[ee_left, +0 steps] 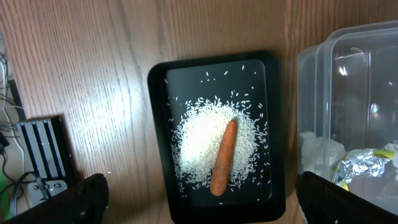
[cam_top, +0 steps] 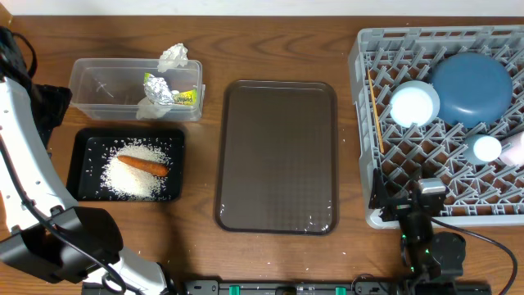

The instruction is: Sort waste into correct bins and load items into the dishwasher rack

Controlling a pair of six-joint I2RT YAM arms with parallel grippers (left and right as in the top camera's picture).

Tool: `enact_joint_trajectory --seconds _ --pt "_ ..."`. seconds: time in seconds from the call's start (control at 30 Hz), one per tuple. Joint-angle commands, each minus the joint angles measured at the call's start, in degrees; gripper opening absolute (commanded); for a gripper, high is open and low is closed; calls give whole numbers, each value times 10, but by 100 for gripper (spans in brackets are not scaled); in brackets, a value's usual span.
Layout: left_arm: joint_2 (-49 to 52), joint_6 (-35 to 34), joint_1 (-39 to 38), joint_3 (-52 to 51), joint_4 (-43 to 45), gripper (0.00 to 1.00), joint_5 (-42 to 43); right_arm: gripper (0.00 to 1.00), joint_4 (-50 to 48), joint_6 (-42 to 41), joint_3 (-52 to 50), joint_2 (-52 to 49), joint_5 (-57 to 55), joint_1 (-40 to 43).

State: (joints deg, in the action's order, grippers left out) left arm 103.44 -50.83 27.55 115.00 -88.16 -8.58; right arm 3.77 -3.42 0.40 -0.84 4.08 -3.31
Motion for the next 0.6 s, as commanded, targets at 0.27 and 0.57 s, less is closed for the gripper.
enact_joint_trajectory --seconds 0.27,0.57 --pt "0 -3 2 4 -3 98 -9 99 3 -5 -1 5 -11 12" --pt "0 -3 2 4 -3 98 -9 99 3 -6 -1 5 -10 12"
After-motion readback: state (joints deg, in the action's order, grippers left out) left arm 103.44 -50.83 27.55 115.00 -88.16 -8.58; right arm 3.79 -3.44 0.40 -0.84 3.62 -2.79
